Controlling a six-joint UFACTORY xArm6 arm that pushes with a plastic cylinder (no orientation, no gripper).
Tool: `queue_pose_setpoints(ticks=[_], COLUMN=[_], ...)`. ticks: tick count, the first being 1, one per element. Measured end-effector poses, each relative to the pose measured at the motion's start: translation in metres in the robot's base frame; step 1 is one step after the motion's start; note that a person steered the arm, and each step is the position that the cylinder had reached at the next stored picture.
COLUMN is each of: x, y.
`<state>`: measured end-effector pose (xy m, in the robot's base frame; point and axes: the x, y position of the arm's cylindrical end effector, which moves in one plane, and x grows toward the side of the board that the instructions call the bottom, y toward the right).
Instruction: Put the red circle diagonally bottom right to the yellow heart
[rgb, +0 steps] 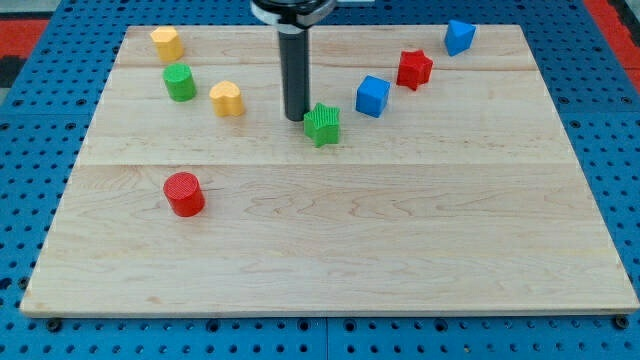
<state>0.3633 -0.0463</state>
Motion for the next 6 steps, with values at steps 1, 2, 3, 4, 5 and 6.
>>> queue_pose_setpoints(ticks=[1,2,3,4,5,6], x=[0.03,0.064,0.153,0.177,0.136,0.138], y=[-0.043,0.03,0.006,-0.121,-0.137,-0.066])
